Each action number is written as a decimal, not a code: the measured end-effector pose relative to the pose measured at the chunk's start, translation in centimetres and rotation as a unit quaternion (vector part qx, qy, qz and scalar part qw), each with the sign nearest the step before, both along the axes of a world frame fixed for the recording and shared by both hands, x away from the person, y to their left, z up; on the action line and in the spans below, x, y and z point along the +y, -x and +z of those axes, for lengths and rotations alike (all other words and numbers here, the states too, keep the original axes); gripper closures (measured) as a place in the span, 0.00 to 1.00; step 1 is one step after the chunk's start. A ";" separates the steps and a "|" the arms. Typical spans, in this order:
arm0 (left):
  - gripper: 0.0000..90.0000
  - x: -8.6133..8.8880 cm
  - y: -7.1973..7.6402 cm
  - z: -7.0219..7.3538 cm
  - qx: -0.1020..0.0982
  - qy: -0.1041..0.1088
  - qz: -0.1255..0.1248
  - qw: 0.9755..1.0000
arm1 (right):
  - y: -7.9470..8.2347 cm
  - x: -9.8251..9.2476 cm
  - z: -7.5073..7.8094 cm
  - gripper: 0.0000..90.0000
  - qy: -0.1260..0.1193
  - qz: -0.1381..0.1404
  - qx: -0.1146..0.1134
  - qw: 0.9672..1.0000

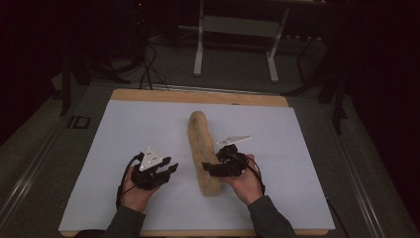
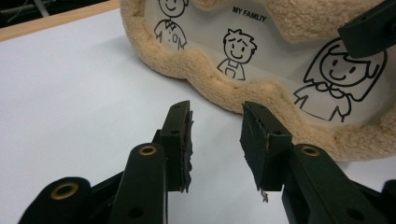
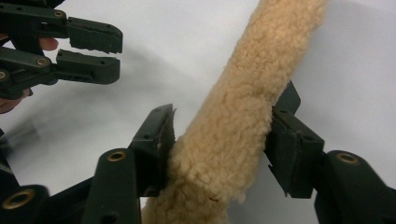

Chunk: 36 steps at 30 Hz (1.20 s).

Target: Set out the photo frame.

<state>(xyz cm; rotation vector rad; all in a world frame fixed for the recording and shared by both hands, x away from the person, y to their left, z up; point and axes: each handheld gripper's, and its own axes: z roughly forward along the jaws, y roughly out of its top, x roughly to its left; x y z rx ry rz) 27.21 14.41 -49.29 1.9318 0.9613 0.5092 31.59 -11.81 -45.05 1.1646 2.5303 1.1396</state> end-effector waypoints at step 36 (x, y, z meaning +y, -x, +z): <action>0.71 2.1 -0.4 0.4 -0.002 0.020 0.031 0.999 | 0.1 -0.6 -1.0 0.68 0.036 0.031 -0.024 0.999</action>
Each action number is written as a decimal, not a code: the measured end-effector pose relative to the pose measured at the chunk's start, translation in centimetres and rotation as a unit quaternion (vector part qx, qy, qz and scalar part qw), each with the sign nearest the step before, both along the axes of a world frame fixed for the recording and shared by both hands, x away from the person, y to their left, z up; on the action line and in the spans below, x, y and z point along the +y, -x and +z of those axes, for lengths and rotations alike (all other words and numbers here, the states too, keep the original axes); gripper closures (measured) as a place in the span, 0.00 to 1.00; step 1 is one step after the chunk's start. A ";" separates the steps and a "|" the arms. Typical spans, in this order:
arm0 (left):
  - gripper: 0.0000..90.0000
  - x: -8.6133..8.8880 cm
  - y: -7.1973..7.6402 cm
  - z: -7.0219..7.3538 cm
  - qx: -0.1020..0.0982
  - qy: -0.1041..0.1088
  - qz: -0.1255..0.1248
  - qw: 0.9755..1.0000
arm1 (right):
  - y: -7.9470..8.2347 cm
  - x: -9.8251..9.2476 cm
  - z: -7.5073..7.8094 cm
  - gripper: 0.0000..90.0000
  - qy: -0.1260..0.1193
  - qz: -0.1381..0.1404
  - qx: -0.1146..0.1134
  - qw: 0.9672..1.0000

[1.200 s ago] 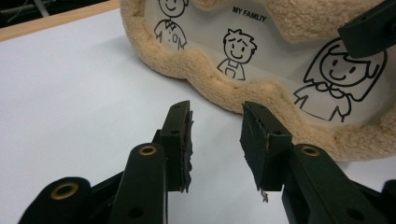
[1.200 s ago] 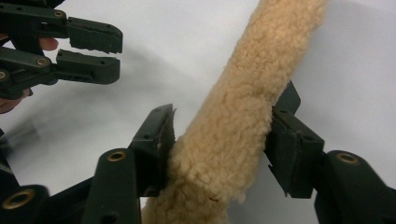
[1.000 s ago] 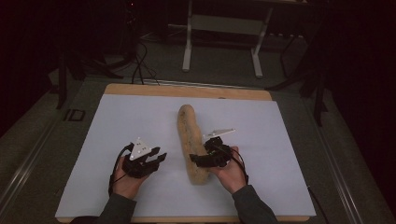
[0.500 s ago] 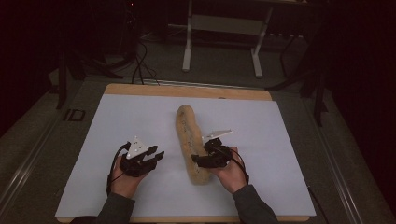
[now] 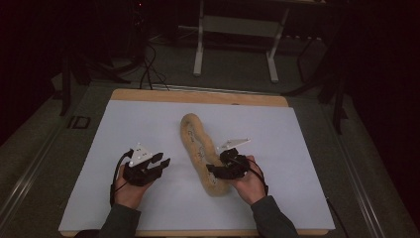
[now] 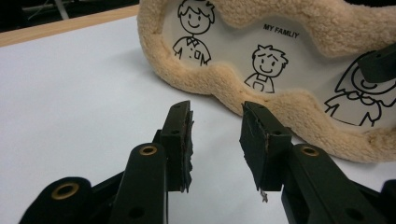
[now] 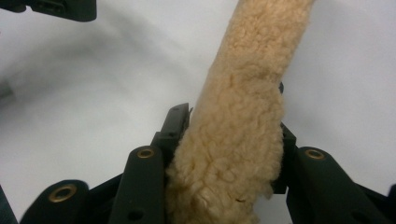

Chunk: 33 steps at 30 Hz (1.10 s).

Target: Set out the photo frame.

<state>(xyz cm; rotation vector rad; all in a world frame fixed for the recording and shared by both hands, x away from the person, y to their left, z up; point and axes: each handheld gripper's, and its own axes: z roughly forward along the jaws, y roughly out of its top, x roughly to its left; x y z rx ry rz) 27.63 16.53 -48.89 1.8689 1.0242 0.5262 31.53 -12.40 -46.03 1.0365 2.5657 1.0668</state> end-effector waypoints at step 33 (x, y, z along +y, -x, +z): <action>0.70 3.1 -0.6 0.3 -0.002 0.021 0.052 0.998 | -0.4 -0.2 -0.4 0.74 -0.021 0.104 -0.037 0.994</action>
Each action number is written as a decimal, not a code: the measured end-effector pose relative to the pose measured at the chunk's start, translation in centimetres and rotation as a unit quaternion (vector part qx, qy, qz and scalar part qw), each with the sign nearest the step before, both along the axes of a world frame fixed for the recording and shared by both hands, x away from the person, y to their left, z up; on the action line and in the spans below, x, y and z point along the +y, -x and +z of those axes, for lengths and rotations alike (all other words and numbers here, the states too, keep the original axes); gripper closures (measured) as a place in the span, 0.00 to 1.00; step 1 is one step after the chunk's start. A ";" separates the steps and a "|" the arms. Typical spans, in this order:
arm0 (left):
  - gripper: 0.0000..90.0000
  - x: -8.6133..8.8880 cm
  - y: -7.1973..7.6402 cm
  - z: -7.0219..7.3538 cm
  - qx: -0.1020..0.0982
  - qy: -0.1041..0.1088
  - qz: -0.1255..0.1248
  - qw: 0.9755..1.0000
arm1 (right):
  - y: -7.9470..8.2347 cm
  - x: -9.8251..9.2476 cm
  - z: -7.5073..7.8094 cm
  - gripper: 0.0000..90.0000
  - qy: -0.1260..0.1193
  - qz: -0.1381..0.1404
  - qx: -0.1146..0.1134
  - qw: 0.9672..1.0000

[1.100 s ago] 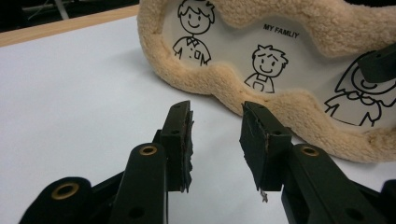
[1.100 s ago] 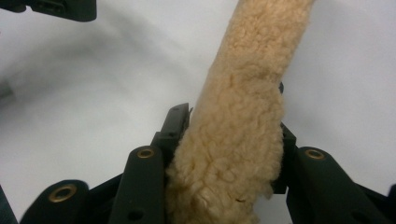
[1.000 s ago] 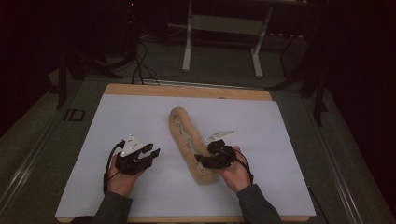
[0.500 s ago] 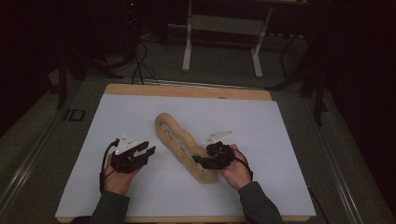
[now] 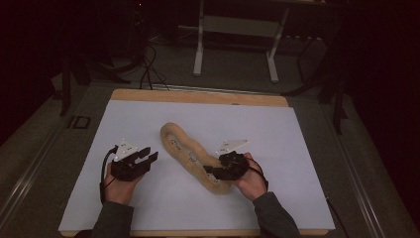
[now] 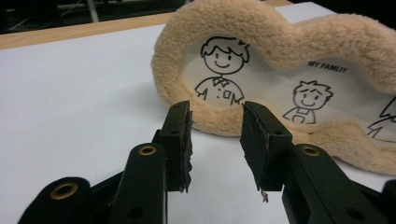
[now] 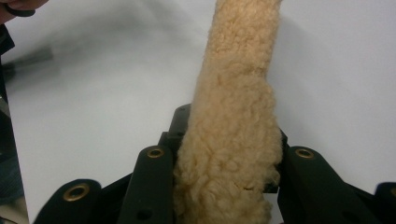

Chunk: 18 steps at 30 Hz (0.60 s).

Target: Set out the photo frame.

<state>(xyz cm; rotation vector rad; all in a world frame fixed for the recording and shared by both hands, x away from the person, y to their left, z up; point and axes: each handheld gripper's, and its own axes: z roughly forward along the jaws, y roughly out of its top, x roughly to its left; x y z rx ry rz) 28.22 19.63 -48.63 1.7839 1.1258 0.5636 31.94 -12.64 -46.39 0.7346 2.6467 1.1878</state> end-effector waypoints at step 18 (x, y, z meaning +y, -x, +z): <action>0.70 0.3 -0.2 -0.1 0.002 -0.001 0.007 1.000 | 0.2 -0.2 0.1 0.75 -0.007 0.020 -0.021 1.000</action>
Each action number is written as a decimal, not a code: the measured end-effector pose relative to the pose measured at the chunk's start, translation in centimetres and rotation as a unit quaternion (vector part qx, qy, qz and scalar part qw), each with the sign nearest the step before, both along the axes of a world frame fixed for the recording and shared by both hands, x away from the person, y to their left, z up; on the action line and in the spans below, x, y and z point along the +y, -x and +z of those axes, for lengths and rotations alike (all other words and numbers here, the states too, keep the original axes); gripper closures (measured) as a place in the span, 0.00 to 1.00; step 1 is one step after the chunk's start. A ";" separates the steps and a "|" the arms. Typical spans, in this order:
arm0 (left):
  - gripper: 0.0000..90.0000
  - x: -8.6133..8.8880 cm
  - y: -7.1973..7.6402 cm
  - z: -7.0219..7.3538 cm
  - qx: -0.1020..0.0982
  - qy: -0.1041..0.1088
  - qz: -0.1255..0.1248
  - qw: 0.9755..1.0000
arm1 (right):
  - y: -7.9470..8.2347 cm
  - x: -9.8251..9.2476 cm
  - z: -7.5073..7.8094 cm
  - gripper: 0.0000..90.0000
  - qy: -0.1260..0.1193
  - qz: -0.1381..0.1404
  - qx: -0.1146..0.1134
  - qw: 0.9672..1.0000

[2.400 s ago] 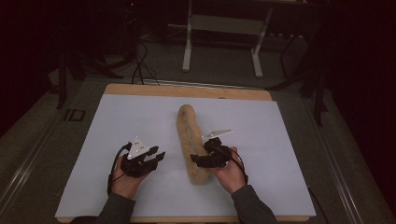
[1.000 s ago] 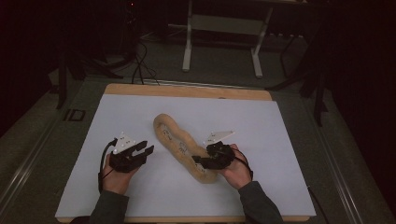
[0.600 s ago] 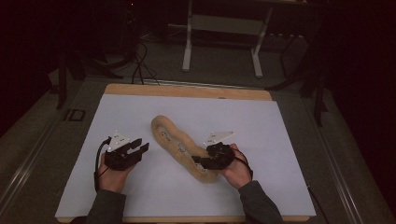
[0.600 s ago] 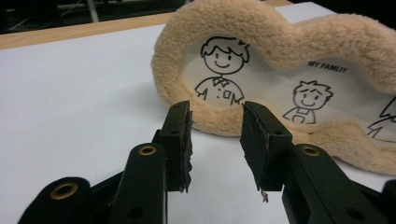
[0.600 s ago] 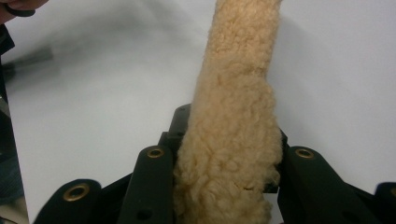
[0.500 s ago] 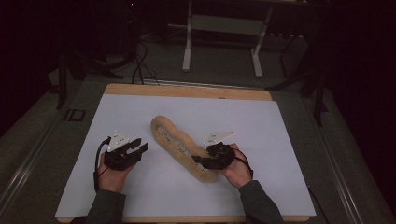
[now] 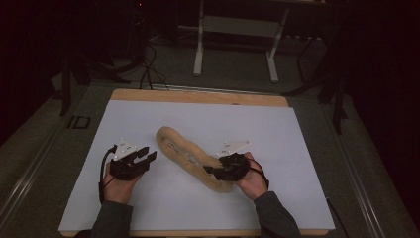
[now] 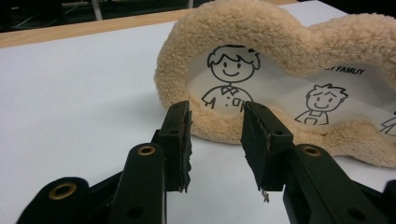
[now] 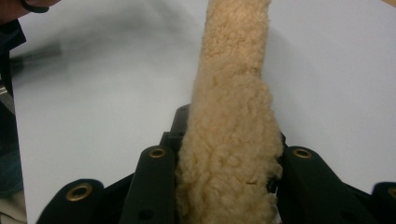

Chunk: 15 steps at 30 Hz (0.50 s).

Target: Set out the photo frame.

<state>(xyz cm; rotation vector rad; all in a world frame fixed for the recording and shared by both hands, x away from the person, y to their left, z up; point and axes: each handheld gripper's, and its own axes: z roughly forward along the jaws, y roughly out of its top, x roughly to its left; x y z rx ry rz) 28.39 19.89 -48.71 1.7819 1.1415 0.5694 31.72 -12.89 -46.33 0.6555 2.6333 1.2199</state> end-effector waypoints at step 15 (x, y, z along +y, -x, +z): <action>0.69 0.2 -0.1 0.0 -0.001 -0.002 0.005 1.000 | 0.1 -0.4 0.1 0.76 -0.029 0.005 -0.002 1.000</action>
